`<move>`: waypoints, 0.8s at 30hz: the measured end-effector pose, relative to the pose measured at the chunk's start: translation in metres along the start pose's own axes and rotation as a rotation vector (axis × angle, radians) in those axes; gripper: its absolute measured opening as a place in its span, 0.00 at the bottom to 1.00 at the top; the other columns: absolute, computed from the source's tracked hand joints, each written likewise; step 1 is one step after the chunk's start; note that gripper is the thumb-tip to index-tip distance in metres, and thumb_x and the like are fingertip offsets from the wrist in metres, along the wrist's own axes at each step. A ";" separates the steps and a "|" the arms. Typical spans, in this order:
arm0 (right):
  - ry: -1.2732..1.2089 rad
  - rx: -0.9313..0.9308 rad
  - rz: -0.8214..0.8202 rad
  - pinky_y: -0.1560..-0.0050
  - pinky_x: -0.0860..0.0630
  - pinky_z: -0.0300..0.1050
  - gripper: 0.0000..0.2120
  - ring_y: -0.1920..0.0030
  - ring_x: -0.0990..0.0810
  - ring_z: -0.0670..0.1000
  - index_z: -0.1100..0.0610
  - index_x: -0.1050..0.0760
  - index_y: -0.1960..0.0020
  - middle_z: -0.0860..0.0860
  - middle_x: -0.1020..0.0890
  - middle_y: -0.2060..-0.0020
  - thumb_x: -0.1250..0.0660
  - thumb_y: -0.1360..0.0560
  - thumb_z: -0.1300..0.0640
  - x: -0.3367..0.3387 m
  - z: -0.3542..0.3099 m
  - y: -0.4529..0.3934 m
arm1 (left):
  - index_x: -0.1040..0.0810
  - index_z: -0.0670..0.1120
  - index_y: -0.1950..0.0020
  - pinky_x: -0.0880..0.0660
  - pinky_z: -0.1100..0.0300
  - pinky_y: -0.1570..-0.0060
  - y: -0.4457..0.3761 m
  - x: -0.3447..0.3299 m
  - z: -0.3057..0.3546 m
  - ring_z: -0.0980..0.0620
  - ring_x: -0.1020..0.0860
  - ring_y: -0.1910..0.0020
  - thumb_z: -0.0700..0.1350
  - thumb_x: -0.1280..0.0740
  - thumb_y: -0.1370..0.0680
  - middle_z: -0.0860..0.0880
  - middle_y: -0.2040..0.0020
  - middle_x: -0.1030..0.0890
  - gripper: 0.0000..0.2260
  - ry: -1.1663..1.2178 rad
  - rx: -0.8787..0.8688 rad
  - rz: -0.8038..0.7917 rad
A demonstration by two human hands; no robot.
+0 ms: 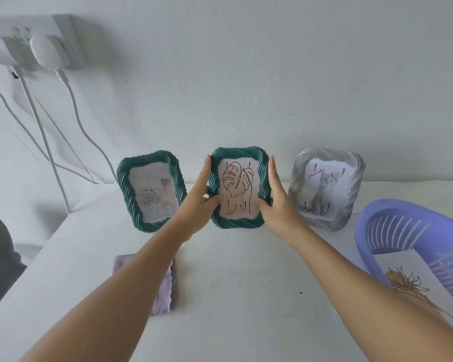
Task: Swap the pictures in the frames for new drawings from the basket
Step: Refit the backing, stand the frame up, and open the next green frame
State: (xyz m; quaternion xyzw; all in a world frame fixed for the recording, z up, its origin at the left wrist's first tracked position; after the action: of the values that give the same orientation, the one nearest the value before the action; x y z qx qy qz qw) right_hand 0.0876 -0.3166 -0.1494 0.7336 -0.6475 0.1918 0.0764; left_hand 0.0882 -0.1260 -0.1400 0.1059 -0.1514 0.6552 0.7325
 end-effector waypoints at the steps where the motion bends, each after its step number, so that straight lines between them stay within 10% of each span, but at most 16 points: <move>1: -0.022 0.008 -0.010 0.31 0.26 0.52 0.48 0.36 0.25 0.40 0.22 0.63 0.27 0.33 0.33 0.27 0.37 0.18 0.64 0.000 0.000 0.004 | 0.55 0.74 0.23 0.18 0.53 0.46 0.005 0.001 0.000 0.50 0.17 0.44 0.35 0.38 0.17 0.47 0.36 0.22 0.41 0.038 -0.004 -0.008; 24: -0.290 -0.002 -0.056 0.34 0.24 0.60 0.45 0.35 0.21 0.51 0.21 0.51 0.27 0.44 0.23 0.32 0.36 0.20 0.67 -0.005 -0.021 0.060 | 0.52 0.69 0.20 0.20 0.54 0.43 0.069 0.006 0.005 0.49 0.17 0.41 0.34 0.35 0.18 0.42 0.41 0.18 0.41 0.177 0.005 -0.067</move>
State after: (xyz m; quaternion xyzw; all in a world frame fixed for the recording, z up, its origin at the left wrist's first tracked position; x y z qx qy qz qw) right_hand 0.0243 -0.3136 -0.1405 0.7713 -0.6312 0.0813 -0.0119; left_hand 0.0199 -0.1142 -0.1362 0.0542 -0.0810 0.6376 0.7642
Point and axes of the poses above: each hand's wrist, its own y-axis away from the middle knuckle, its own x-axis out of the back of the hand, z = x × y, the point moved 6 cm from there along -y, towards the middle knuckle
